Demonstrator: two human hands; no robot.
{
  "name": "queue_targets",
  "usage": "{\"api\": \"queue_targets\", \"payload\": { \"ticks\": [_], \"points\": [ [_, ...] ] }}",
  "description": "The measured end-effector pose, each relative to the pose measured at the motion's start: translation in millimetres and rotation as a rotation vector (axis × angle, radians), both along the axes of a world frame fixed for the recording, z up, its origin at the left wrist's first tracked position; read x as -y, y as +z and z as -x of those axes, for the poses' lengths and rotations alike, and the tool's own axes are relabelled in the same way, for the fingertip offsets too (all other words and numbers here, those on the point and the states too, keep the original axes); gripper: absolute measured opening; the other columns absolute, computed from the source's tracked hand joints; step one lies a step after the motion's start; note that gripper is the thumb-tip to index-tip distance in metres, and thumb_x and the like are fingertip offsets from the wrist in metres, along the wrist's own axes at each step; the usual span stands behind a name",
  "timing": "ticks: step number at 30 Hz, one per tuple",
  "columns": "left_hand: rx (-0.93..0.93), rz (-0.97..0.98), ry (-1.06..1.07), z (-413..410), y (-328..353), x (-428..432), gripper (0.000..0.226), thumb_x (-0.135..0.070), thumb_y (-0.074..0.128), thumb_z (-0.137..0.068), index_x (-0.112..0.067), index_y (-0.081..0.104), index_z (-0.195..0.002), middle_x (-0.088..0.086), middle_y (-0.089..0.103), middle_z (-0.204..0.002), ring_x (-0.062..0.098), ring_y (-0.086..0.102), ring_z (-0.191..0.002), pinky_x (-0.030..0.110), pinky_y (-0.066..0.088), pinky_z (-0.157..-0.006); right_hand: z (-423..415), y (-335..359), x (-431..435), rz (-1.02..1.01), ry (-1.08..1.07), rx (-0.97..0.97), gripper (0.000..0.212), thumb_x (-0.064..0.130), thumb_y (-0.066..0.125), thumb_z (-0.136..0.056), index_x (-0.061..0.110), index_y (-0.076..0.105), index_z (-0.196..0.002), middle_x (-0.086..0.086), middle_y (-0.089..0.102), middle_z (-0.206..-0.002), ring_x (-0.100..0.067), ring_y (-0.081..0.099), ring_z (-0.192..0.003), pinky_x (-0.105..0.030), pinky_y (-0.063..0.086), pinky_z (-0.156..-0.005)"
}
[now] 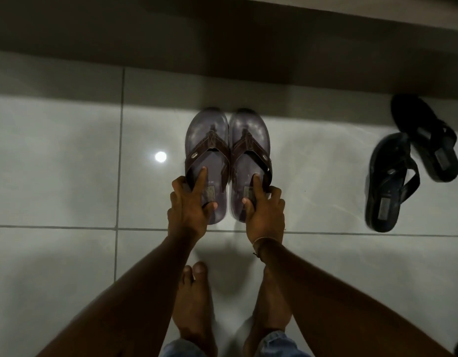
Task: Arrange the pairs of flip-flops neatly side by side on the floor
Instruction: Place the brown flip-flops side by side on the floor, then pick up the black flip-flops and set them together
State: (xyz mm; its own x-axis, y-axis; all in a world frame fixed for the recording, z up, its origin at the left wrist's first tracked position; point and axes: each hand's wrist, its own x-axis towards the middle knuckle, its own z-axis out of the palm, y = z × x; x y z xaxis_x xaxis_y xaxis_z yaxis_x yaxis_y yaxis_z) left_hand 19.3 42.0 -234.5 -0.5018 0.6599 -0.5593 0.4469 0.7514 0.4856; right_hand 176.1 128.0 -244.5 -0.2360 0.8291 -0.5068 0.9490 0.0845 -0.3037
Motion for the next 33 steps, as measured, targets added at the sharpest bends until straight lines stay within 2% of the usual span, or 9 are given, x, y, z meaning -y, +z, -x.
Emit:
{"api": "queue_targets", "payload": {
  "ticks": [6,8,11,14,16,21,26,29,33],
  "points": [
    [-0.056,-0.004,0.051,-3.0,28.2,1.9,0.076,-0.043,0.073,-0.089,-0.042,0.036,-0.155,0.014,0.004,-0.166,0.048,0.036,-0.141,0.062,0.049,-0.105,-6.9,31.2,1.4,0.035,-0.039,0.016,0.068,0.034,0.046,-0.105,0.047,0.007,-0.160,-0.009,0.019,-0.164,-0.034,0.041,-0.139,-0.052,0.049,-0.108],
    [-0.105,-0.029,0.104,-13.8,52.0,10.1,0.064,-0.044,0.070,-0.091,-0.040,0.044,-0.149,0.012,0.010,-0.165,0.044,0.043,-0.132,0.064,0.052,-0.100,-29.4,61.0,3.0,0.029,-0.070,0.014,0.067,0.031,0.046,-0.106,0.046,0.008,-0.160,-0.005,0.015,-0.169,-0.032,0.036,-0.144,-0.050,0.046,-0.112],
    [-0.131,-0.003,0.105,-49.4,91.4,9.1,0.054,-0.045,0.066,-0.093,-0.034,0.048,-0.143,0.011,0.026,-0.158,0.041,0.049,-0.123,0.064,0.053,-0.091,-91.6,111.4,-9.9,0.030,-0.094,0.040,0.056,0.047,0.031,-0.107,0.047,0.014,-0.160,-0.002,0.018,-0.169,-0.029,0.032,-0.146,-0.050,0.042,-0.113],
    [-0.072,0.003,-0.080,-103.1,118.3,-12.2,0.062,-0.060,0.049,-0.090,-0.031,0.051,-0.145,0.017,0.047,-0.146,0.044,0.052,-0.121,0.060,0.051,-0.093,-164.7,149.7,-49.9,-0.102,-0.059,0.244,0.048,0.052,0.028,-0.105,0.052,0.028,-0.154,0.004,0.038,-0.161,-0.023,0.051,-0.134,-0.043,0.049,-0.099],
    [-0.024,0.000,-0.153,-149.8,125.4,-42.0,0.068,-0.064,0.040,-0.088,-0.031,0.053,-0.146,0.010,0.054,-0.146,0.038,0.052,-0.127,0.054,0.049,-0.096,-216.6,162.2,-102.9,-0.232,-0.093,0.356,0.042,0.047,0.039,-0.103,0.047,0.046,-0.145,0.002,0.056,-0.147,-0.024,0.063,-0.117,-0.040,0.055,-0.090],
    [0.115,-0.045,-0.328,-273.6,96.4,-137.9,0.068,-0.064,0.041,-0.094,-0.042,0.030,-0.157,-0.006,0.035,-0.160,0.020,0.038,-0.141,0.042,0.042,-0.106,-334.9,109.2,-249.8,-0.213,-0.127,0.264,0.042,0.026,0.049,-0.103,0.030,0.050,-0.145,-0.015,0.042,-0.156,-0.043,0.039,-0.137,-0.059,0.046,-0.099],
    [0.097,0.023,-0.344,-360.3,37.2,-225.5,0.083,-0.051,0.061,-0.093,-0.045,0.013,-0.160,0.005,0.025,-0.157,0.031,0.038,-0.133,0.051,0.047,-0.101,-378.3,40.9,-360.9,-0.136,0.140,0.207,0.067,0.007,0.051,-0.095,0.037,0.038,-0.154,-0.016,0.033,-0.160,-0.046,0.035,-0.138,-0.059,0.042,-0.102],
    [-0.010,0.077,-0.321,-378.2,11.0,-251.7,0.099,-0.049,0.071,-0.082,-0.052,0.006,-0.157,0.007,0.032,-0.145,0.033,0.042,-0.120,0.053,0.049,-0.092,-382.1,9.9,-377.8,-0.144,0.195,0.187,0.066,0.015,0.051,-0.100,0.040,0.030,-0.157,-0.015,0.031,-0.157,-0.045,0.039,-0.128,-0.054,0.046,-0.096],
    [-0.006,0.048,-0.266,-384.8,-7.5,-262.2,0.110,-0.058,0.076,-0.075,-0.056,0.001,-0.155,0.007,0.030,-0.138,0.036,0.045,-0.116,0.057,0.053,-0.090,-395.9,-2.8,-361.8,-0.235,0.171,0.136,0.055,0.027,0.053,-0.104,0.038,0.036,-0.155,-0.015,0.041,-0.144,-0.040,0.047,-0.115,-0.052,0.050,-0.088]
  ]
}}
